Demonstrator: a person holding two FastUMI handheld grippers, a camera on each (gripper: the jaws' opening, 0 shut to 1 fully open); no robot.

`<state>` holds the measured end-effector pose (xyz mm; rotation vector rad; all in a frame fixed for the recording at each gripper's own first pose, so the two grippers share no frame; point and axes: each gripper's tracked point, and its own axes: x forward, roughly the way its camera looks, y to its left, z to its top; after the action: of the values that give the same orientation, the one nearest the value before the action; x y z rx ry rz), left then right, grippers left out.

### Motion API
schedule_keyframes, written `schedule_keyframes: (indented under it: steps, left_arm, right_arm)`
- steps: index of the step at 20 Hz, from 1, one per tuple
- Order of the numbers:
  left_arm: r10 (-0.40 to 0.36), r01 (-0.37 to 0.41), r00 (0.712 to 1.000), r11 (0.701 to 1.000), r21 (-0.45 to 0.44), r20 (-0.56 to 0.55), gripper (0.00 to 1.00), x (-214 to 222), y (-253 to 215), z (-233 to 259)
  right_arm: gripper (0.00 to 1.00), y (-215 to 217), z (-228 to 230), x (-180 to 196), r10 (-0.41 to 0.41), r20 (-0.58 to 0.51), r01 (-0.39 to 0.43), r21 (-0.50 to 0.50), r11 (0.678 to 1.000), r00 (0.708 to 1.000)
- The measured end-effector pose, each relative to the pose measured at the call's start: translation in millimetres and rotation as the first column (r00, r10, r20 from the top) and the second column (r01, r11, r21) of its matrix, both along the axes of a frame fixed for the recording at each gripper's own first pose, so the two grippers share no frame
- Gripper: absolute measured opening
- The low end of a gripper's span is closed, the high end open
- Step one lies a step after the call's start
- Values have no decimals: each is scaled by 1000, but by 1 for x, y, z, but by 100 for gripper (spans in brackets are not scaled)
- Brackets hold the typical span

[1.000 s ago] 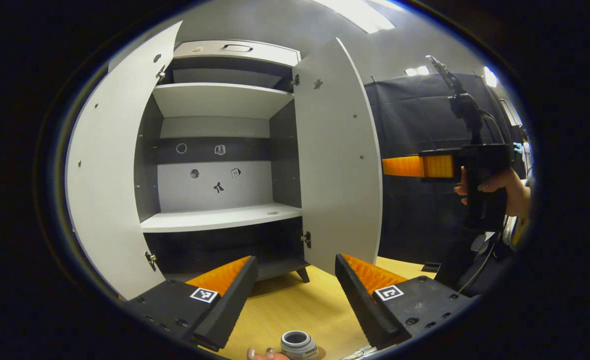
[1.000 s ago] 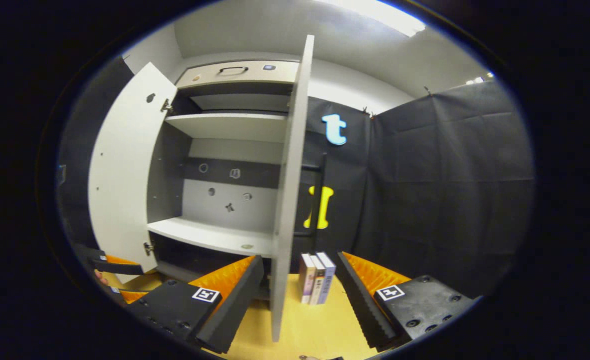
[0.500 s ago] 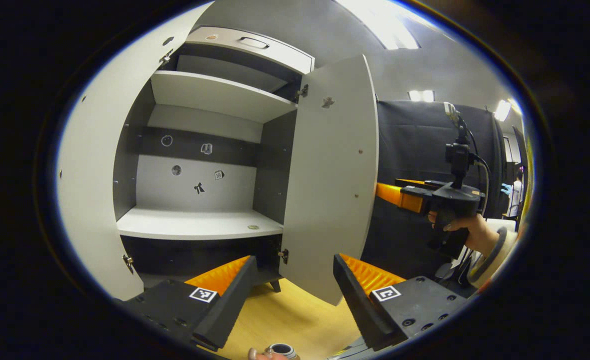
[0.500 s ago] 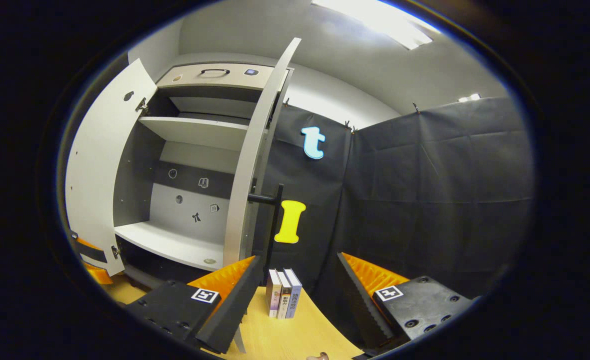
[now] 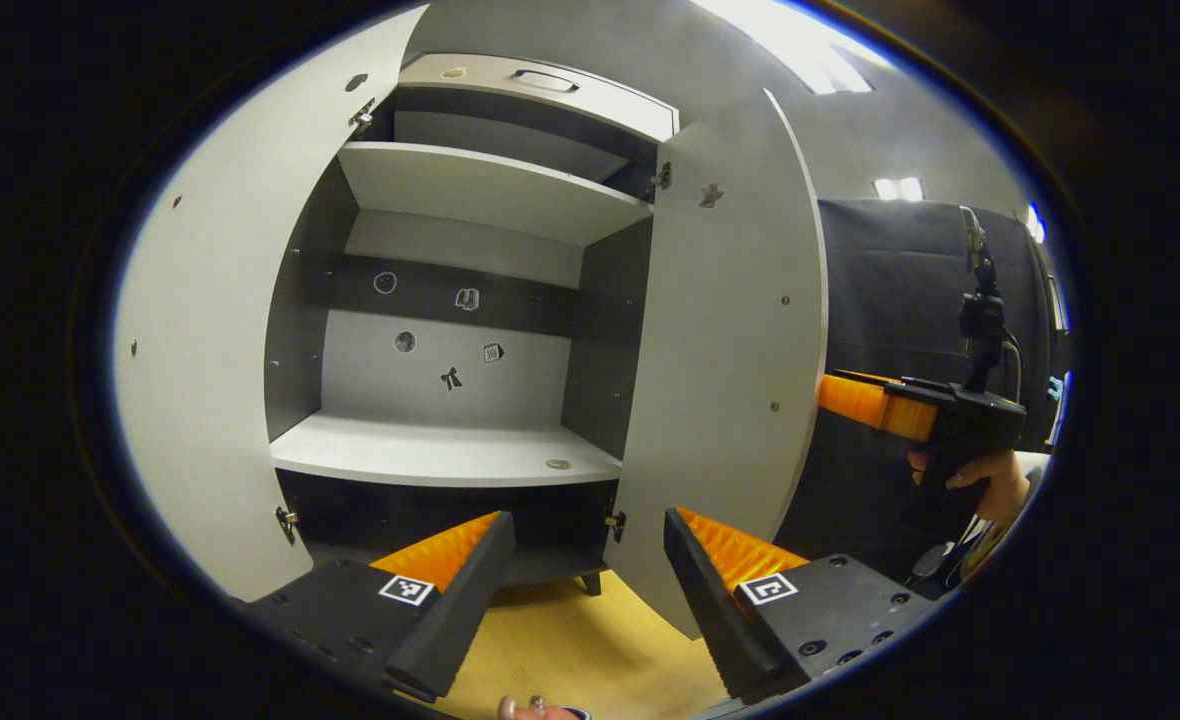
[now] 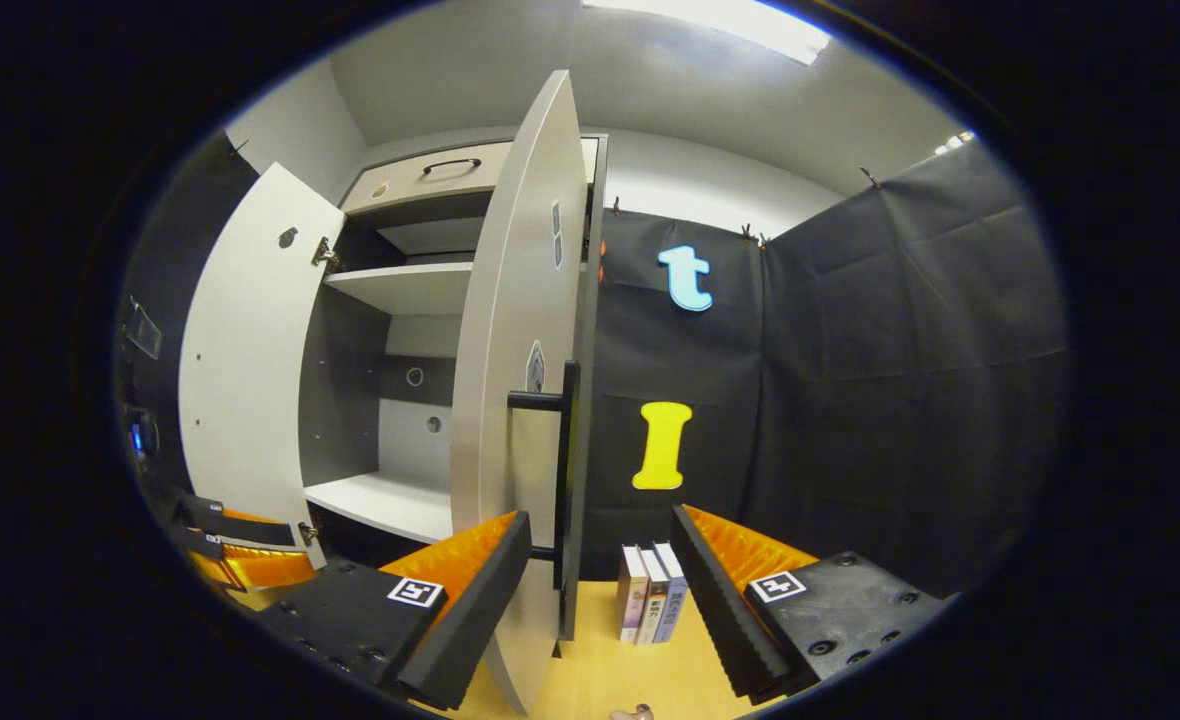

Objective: Grasp the bottle in the cabinet with the left hand and place it on the coaster, then close the right door with the right hand and the left door with the left hand.

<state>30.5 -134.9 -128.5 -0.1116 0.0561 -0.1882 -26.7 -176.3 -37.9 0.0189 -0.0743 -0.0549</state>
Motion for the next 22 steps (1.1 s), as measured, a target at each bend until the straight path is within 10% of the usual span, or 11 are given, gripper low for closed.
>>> schedule_keyframes:
  steps: [14, 22]
  left_arm:
    - [239, -238, 971, 971, 34, -10, 95, -44, 104, 8]
    - [488, -489, 872, 865, 115, 38, 95, -124, 231, 34]
  right_arm:
    - [95, 141, -5, 63, 227, 28, -228, 3, 974, 973]
    - [97, 170, 1, 69, 210, 14, -210, 3, 978, 978]
